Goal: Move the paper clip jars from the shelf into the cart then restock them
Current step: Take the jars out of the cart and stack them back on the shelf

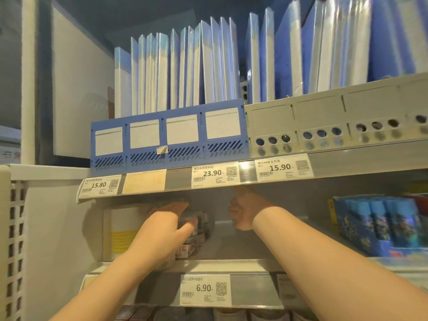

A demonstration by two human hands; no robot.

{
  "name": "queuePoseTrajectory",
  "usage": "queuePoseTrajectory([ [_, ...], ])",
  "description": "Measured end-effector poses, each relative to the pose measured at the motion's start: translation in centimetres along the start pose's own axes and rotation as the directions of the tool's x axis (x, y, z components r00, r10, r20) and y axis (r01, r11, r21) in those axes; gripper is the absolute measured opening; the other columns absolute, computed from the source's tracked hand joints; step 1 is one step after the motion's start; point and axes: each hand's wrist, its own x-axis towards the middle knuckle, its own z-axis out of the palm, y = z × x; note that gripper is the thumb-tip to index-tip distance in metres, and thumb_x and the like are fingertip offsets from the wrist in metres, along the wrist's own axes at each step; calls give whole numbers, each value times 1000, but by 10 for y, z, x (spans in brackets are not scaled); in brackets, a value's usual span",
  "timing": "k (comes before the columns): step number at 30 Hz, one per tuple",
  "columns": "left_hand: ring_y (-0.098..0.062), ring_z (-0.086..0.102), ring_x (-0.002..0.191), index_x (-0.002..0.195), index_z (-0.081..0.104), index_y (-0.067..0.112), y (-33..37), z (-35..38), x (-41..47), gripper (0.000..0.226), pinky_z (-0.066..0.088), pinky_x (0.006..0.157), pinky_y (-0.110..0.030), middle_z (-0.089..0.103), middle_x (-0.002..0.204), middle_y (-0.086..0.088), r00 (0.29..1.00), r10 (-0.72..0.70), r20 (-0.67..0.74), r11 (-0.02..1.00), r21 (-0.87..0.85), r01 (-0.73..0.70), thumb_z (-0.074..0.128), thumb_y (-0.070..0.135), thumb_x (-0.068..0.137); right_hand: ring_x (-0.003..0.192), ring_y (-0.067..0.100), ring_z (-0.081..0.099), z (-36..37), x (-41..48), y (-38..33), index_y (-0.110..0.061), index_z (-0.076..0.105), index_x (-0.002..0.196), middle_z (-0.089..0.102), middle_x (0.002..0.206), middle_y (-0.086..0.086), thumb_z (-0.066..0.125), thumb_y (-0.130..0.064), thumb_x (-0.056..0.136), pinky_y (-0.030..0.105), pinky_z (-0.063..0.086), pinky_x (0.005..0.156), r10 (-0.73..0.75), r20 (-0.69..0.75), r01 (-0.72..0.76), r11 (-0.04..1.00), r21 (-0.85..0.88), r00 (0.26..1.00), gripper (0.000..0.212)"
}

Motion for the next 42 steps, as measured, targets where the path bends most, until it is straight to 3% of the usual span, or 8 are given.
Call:
queuePoseTrajectory([
  [2, -8, 44, 51, 72, 58, 15, 9, -3, -5, 37, 29, 47, -24, 45, 52, 5, 1000, -19, -16, 999, 42, 20, 46, 43, 92, 136, 25, 32, -1, -4, 1, -6, 30, 143, 34, 148, 11, 28, -32, 101, 33, 21, 112, 4, -17, -5, 999, -33, 1000, 50],
  [4, -11, 46, 57, 60, 43, 19, 15, -5, -10, 40, 32, 52, -27, 47, 58, 4, 999, -39, -7, 996, 86, 40, 45, 44, 92, 135, 24, 33, -1, -9, 4, -8, 33, 143, 36, 147, 10, 30, -40, 100, 34, 22, 111, -1, -1, 1, 1000, -1, 1000, 54],
  [9, -20, 55, 89, 94, 55, 17, 21, -9, -23, 35, 46, 83, -35, 58, 94, -2, 998, -59, -10, 987, 151, 60, 41, 49, 92, 133, 18, 37, 0, -32, 8, -11, 40, 140, 38, 147, 3, 30, -39, 99, 30, 26, 107, 45, -12, -43, 993, 112, 999, 50],
  [17, -14, 35, 134, 143, 34, 19, 31, -28, -51, 55, 26, 113, -38, 40, 146, 3, 998, 45, -32, 998, 49, -44, 43, 44, 94, 123, 23, 48, 2, -80, 13, -3, 51, 123, 56, 127, 10, 31, -23, 100, 32, 30, 104, 40, -96, -22, 983, 180, 995, 37],
  [25, -10, 38, 132, 140, 39, 24, 52, -48, -99, 53, 30, 109, -33, 43, 143, 7, 972, 226, -61, 970, -72, -230, 45, 45, 92, 114, 24, 55, 17, -166, 49, -8, 55, 124, 56, 128, 8, 47, -22, 96, 32, 40, 94, -265, -155, 221, 942, -253, 952, 32],
  [29, -8, 37, 131, 139, 38, 29, 67, -59, -144, 50, 30, 109, -33, 44, 141, 11, 912, 404, -73, 908, -94, -409, 41, 46, 93, 106, 16, 60, 11, -244, 77, -22, 69, 100, 68, 108, -1, 50, -14, 88, 33, 46, 95, -637, -158, 407, 642, -650, 754, 24],
  [35, -14, 63, 98, 111, 64, 26, 108, -62, -222, 43, 49, 81, -38, 67, 105, 10, 803, 579, -140, 769, -233, -595, 38, 45, 83, 94, -3, 57, -11, -373, 118, -32, 65, 106, 65, 98, -20, 52, -25, 89, 23, 48, 83, -731, -131, 205, 351, -913, 669, 23],
  [42, -10, 62, 78, 94, 64, 31, 213, -66, -313, 29, 37, 76, -26, 65, 82, 15, 681, 707, -192, 579, -396, -713, 38, 40, 85, 84, -13, 53, -52, -519, 151, -36, 62, 107, 59, 94, -26, 50, -29, 92, 6, 40, 73, -694, -252, -97, 255, -962, 675, 20],
])
